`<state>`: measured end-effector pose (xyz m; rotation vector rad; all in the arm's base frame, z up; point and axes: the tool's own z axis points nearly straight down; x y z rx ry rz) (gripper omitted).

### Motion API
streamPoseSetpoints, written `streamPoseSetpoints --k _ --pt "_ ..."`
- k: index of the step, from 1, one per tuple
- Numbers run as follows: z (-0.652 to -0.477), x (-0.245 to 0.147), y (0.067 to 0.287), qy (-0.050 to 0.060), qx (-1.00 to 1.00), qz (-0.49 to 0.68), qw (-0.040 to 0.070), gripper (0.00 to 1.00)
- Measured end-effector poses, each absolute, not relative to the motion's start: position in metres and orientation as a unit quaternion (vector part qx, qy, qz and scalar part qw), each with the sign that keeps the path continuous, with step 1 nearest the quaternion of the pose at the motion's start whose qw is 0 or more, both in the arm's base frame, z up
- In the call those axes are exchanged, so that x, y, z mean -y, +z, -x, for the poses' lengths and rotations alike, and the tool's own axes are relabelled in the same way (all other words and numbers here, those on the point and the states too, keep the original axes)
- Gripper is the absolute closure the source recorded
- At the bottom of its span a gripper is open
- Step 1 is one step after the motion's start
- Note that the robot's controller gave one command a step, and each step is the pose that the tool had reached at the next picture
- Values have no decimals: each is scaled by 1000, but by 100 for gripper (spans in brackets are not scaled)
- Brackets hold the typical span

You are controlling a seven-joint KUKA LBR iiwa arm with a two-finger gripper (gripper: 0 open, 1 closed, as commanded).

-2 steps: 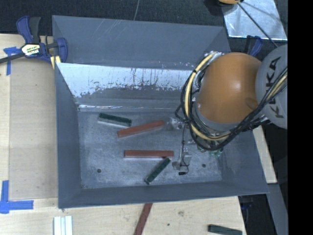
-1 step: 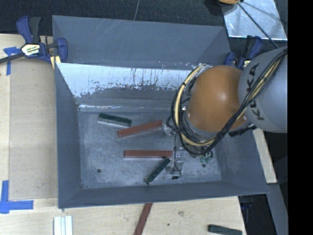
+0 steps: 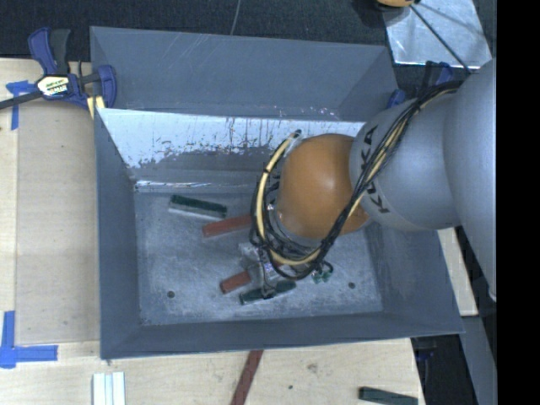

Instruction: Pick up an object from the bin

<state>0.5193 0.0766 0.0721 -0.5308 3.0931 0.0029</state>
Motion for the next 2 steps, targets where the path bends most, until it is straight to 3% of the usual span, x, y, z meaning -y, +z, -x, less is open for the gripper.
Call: streamPoseSetpoints --k 1,2 --pt "-519 -75 71 0 -986 168 1 0" --pt "-519 -75 71 0 -986 168 1 100"
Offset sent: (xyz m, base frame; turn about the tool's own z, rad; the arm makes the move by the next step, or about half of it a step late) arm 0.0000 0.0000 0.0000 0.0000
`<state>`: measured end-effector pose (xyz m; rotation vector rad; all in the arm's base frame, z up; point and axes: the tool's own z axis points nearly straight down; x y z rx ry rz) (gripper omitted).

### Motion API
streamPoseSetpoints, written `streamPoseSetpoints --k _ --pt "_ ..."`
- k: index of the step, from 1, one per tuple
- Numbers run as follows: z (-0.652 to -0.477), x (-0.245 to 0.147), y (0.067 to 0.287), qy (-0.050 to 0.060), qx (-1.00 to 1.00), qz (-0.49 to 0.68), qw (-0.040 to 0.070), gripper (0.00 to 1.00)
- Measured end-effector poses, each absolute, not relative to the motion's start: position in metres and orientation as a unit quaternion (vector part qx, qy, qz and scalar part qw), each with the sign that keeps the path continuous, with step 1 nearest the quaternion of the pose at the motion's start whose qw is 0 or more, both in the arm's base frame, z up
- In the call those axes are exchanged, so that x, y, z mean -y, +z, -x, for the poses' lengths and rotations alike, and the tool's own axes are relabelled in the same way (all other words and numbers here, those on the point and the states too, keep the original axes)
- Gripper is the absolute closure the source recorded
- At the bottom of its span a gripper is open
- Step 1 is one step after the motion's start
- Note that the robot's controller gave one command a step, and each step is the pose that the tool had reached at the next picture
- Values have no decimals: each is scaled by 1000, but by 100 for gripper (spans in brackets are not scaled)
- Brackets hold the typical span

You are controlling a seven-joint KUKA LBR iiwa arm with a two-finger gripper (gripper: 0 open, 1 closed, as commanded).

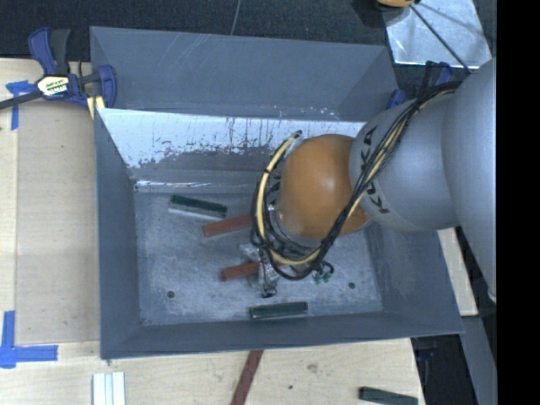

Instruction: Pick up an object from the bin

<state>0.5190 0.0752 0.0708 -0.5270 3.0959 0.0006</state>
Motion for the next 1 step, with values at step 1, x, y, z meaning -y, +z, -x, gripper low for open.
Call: streamPoseSetpoints --k 1 --pt "-519 -75 71 0 -986 168 1 100"
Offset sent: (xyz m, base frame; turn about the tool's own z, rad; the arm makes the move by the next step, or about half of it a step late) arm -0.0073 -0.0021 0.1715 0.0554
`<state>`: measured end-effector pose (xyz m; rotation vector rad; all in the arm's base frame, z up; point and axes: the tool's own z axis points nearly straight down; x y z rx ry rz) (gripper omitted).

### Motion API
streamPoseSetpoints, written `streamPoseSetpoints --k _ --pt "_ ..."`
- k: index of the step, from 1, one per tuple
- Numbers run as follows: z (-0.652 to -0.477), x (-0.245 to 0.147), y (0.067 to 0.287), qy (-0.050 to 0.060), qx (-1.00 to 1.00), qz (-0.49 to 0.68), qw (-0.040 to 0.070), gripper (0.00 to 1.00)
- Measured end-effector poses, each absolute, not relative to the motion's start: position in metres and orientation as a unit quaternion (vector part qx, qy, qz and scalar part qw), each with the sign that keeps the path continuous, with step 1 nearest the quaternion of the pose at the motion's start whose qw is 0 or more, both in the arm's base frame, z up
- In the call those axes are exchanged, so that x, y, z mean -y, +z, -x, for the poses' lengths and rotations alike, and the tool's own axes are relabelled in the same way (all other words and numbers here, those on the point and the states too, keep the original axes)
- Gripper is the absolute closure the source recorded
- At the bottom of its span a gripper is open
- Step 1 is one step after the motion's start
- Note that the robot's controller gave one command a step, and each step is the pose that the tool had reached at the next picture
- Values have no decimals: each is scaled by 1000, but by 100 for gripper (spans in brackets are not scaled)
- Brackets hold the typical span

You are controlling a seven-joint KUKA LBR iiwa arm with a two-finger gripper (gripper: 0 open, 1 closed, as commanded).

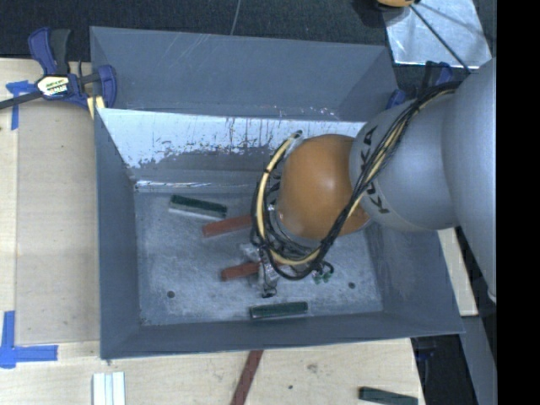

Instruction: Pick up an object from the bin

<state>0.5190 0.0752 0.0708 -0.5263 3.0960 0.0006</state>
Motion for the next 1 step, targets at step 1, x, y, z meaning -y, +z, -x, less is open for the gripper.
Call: streamPoseSetpoints --k 1 --pt "-514 -73 246 0 -990 140 5 100"
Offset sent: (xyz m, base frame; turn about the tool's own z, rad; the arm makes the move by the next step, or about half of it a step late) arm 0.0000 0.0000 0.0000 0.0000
